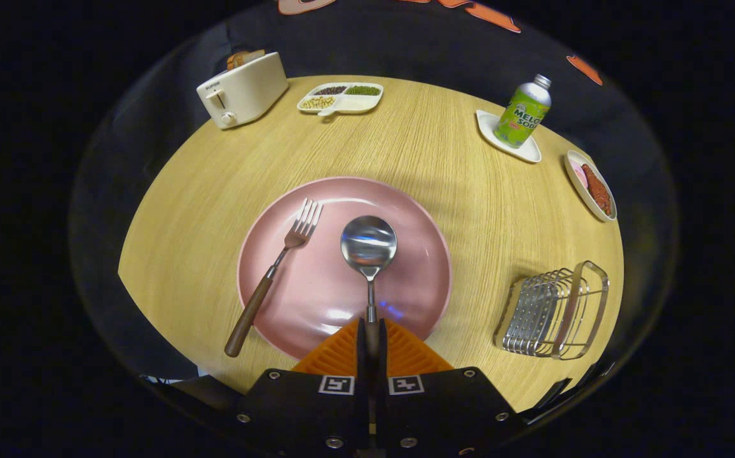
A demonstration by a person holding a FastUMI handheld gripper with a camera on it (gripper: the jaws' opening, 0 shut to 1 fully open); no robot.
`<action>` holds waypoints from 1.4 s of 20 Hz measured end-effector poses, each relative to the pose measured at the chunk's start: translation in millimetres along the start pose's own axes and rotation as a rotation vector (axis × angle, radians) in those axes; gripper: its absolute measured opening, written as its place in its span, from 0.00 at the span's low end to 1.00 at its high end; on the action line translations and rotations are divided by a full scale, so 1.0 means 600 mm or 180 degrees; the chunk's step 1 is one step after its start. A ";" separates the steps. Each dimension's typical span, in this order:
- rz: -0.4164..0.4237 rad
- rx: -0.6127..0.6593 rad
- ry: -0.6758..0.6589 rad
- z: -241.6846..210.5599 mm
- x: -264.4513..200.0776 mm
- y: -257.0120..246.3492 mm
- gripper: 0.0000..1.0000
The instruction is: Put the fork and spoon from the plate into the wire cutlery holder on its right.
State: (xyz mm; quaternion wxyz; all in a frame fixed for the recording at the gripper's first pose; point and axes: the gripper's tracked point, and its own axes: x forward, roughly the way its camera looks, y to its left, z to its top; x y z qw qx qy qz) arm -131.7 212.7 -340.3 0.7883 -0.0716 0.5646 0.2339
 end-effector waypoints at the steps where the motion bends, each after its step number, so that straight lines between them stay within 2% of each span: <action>1: -0.0016 0.0026 -0.0067 0.007 -0.017 -0.007 0.05; 8: -0.0285 0.0357 -0.0444 0.046 -0.136 -0.109 0.05; 16: -0.0802 0.0852 -0.0298 -0.010 -0.187 -0.259 0.05; 23: -0.0746 0.0862 0.0153 -0.066 -0.168 -0.288 0.06; 28: -0.0684 0.0794 0.0314 -0.069 -0.153 -0.277 0.07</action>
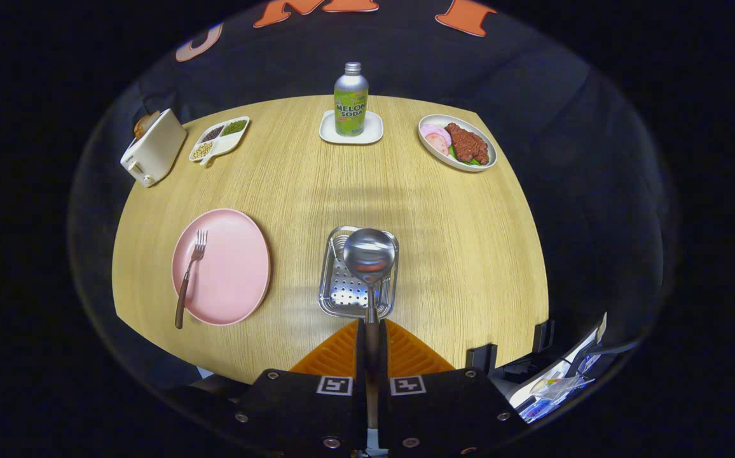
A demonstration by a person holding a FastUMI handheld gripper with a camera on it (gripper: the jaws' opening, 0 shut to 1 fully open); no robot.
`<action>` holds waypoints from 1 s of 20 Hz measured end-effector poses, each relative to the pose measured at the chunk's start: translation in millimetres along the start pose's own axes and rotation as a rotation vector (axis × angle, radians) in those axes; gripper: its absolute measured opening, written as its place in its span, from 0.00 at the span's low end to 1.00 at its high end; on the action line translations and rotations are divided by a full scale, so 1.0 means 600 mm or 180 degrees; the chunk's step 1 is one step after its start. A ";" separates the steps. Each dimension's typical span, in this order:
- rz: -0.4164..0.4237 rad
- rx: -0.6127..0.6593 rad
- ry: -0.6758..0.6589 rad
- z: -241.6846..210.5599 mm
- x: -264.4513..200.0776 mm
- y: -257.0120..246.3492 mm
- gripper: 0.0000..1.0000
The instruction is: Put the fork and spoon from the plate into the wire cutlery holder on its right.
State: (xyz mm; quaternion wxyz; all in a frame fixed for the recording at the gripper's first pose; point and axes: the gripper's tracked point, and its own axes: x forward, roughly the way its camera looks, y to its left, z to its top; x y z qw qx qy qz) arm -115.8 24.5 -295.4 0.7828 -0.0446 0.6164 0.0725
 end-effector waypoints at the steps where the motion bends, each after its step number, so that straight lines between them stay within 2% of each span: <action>1: -0.0007 -0.0010 0.0015 0.001 0.004 0.000 0.07; 10: -0.0035 0.0035 0.0000 0.022 0.027 0.002 0.09; 13: -0.0181 0.0045 -0.0124 0.039 0.039 -0.014 0.12; 16: -0.0095 0.0150 -0.0367 0.060 0.034 -0.002 0.12; 20: -0.0106 0.0305 -0.0857 0.110 0.010 0.002 0.14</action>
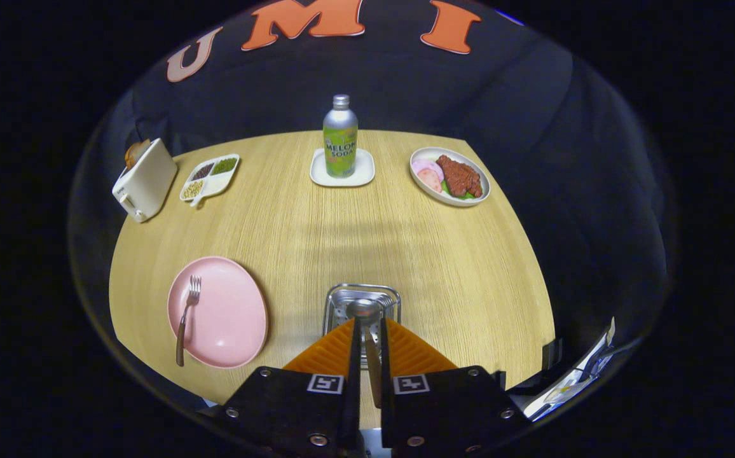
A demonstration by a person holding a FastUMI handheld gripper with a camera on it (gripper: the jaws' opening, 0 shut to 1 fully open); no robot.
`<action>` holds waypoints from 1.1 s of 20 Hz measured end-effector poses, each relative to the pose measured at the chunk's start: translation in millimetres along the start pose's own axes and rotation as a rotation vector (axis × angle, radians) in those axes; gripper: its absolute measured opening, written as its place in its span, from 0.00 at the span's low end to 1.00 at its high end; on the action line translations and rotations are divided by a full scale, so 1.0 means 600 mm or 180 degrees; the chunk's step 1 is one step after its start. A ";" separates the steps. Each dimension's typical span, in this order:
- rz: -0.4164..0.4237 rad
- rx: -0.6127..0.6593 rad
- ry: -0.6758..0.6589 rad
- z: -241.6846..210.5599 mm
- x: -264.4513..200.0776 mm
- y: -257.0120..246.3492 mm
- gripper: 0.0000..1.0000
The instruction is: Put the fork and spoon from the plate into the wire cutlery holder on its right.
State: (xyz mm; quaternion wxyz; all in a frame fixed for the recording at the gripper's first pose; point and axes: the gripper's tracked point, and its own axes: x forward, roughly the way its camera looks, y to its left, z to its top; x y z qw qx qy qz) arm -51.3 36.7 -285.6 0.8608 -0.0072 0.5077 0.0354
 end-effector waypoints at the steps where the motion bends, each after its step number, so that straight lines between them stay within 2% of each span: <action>1: 0.0023 0.0061 -0.0141 0.018 -0.005 0.006 0.21; 4: 0.0175 0.0153 -0.0667 0.074 -0.022 0.033 0.38; 5: 0.0194 0.0117 -0.0857 0.090 -0.024 0.042 0.51; 7: 0.0226 0.0024 -0.1155 0.108 -0.037 0.063 0.66; 9: 0.0273 -0.0044 -0.1449 0.130 -0.055 0.093 0.75; 11: 0.0243 -0.0148 -0.1768 0.154 -0.078 0.117 0.82; 14: 0.0292 -0.0338 -0.2118 0.179 -0.110 0.167 0.87; 17: 0.0576 -0.0439 -0.2085 0.164 -0.113 0.236 0.93; 22: 0.0766 -0.0488 -0.1953 0.136 -0.101 0.311 0.95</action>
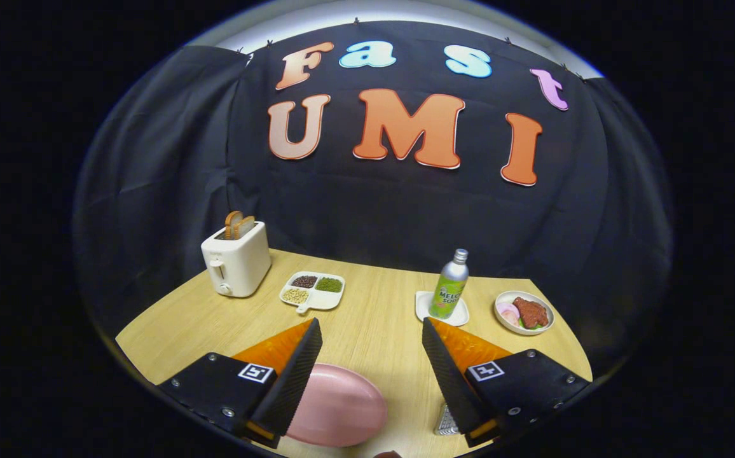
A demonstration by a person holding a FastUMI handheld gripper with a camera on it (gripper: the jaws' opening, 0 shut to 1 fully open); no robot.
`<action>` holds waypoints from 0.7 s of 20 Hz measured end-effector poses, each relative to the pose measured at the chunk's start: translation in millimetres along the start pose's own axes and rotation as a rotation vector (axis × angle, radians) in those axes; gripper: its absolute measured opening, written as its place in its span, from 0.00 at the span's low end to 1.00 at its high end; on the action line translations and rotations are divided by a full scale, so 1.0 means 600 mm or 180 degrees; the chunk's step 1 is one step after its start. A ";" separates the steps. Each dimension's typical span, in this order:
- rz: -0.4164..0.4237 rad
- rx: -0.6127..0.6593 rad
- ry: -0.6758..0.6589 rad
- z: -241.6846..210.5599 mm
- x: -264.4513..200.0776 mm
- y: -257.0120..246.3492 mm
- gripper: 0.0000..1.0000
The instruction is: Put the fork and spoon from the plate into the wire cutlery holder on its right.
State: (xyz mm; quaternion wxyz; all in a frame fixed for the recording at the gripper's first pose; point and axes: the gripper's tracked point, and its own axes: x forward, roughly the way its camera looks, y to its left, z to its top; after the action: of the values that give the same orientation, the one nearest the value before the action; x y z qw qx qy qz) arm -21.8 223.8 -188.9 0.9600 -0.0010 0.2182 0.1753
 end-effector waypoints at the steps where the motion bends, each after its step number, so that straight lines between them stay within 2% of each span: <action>1: 0.0023 -0.0015 0.0043 -0.007 0.003 0.012 0.95; 7: 0.0260 0.0063 0.0626 -0.110 0.022 0.093 0.97; 12: 0.0255 0.0071 0.1058 -0.190 0.029 0.128 0.97; 14: 0.0285 0.0079 0.1410 -0.240 0.026 0.140 0.97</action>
State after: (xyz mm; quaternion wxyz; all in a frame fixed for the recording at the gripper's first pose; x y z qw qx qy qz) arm -97.3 296.9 -319.8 0.8798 -0.0180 0.4257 0.2106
